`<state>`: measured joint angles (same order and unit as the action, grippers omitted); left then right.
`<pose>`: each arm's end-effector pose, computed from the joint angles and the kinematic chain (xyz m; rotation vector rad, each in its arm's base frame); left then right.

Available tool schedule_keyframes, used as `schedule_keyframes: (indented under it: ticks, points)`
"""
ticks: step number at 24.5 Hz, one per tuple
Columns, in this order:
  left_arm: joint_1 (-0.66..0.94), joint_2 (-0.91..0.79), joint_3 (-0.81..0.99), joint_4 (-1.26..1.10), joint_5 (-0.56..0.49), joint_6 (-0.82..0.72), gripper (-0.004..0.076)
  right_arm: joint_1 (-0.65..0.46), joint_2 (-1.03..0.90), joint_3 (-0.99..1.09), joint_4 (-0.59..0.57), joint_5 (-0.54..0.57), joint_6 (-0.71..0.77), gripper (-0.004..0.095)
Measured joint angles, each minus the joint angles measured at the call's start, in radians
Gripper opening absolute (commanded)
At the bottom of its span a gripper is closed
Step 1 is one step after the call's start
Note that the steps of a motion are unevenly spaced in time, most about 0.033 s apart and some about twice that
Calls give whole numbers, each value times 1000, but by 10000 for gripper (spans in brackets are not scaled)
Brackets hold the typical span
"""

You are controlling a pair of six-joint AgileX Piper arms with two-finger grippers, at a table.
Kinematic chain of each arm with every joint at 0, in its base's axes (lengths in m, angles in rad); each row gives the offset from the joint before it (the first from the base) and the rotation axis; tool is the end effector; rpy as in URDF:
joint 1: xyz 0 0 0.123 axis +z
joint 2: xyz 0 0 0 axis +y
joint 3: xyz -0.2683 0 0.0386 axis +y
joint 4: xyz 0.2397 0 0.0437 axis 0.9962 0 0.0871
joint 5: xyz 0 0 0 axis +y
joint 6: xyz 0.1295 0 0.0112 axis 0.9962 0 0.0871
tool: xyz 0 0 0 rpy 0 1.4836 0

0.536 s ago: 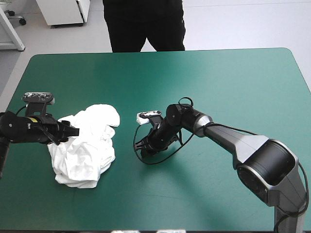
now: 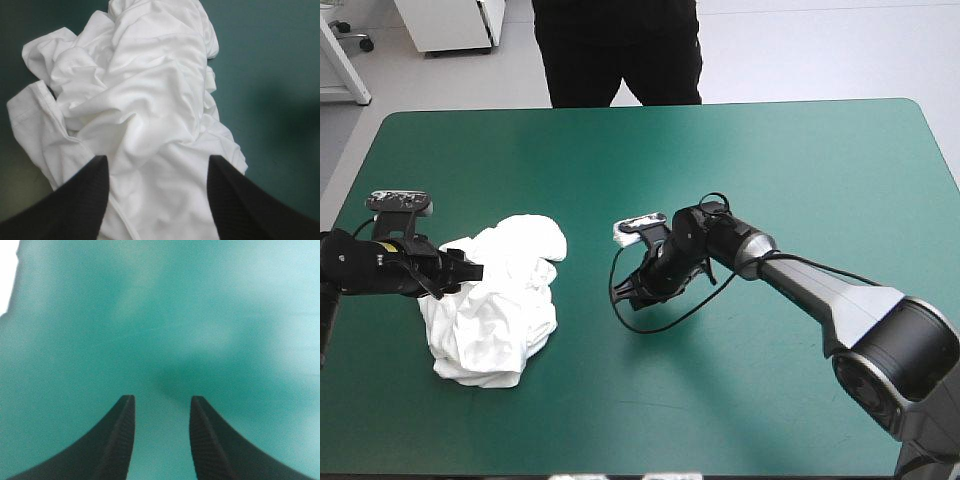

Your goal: Fold the cloth

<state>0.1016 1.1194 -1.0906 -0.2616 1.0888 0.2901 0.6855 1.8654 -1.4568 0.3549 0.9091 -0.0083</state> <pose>0.2270 -0.0068 0.3104 0.1675 2.5518 -0.1968 0.2851 0.2792 0.1969 -0.7410 2.7717 0.5957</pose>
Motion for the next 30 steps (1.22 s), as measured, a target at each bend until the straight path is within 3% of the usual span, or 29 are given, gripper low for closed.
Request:
schedule_keyframes:
  ticks: [8,14,22,27,30]
  points:
    - [0,0,0,0,0,0,420,-308,-252,0,-261,177,58,347]
    - [0,0,0,0,-2,0,420,-552,-473,0,-308,316,46,347]
    - [0,0,0,0,0,0,426,-628,-700,0,-317,339,47,347]
    - [0,10,0,0,-1,7,533,-628,-770,0,-318,341,47,347]
    - [0,39,-1,0,-14,16,541,-628,-776,0,-318,341,50,347]
